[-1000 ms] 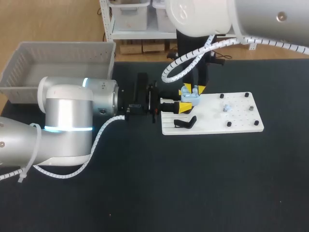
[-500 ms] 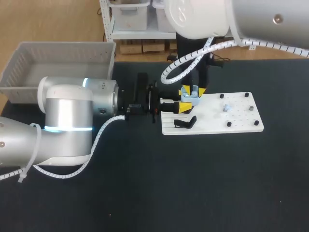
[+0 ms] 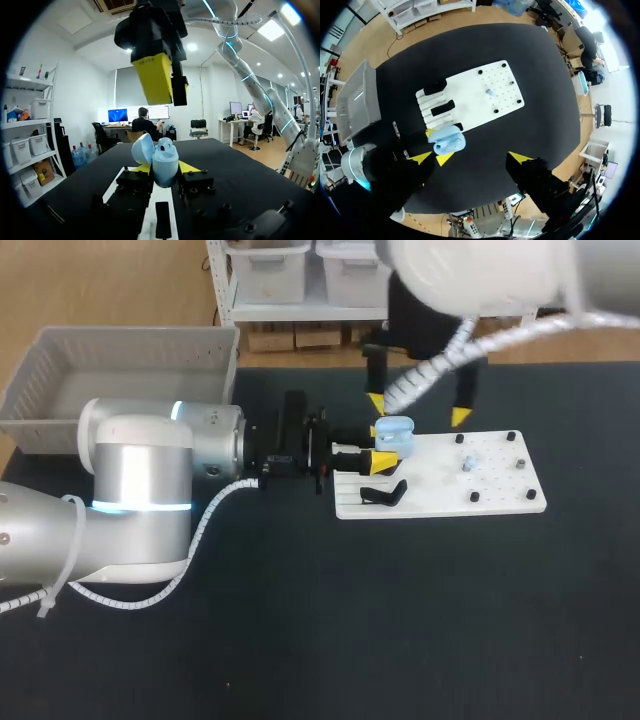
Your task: Pick up each earbud case from the left stands, insert the matching earbuds, close the lid, and place the case in the box.
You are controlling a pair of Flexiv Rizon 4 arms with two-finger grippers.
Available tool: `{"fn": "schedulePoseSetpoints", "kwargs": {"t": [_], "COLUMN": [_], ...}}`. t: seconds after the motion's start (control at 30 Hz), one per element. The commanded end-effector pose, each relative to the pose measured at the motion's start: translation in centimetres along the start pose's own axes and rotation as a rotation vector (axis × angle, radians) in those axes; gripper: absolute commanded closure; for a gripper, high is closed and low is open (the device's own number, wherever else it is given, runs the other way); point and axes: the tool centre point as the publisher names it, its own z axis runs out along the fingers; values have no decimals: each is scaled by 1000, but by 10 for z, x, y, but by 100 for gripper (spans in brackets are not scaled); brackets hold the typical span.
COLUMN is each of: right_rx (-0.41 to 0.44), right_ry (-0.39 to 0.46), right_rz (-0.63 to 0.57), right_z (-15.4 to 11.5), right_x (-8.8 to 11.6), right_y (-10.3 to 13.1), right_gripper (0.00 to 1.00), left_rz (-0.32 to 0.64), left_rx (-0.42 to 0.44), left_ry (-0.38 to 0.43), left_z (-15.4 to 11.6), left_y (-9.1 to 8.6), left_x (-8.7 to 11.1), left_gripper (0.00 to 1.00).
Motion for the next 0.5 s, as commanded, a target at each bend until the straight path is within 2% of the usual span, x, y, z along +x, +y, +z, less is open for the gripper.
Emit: {"fn": "schedulePoseSetpoints", "kwargs": {"t": [0.03, 0.07, 0.13, 0.27, 0.5], "right_rx": [-357, -360, -419, -468, -458], "right_ry": [-296, -328, -321, -321, -304], "right_rz": [-43, -40, -14, 4, -33], "right_z": [5, 6, 10, 18, 30], "right_x": [17, 16, 13, 6, -9], "right_y": [-55, -60, -69, -82, -80], "right_gripper": [0, 0, 0, 1, 2], "left_rz": [2, 2, 2, 2, 2], "left_rx": [-6, -6, -6, -6, -6], "left_ry": [-1, -1, -1, -1, -1], "left_z": [0, 0, 0, 0, 0], "left_y": [-2, -2, -2, -2, -2], "left_x": [0, 0, 0, 0, 0], "left_gripper": [100, 100, 100, 100, 100]}}
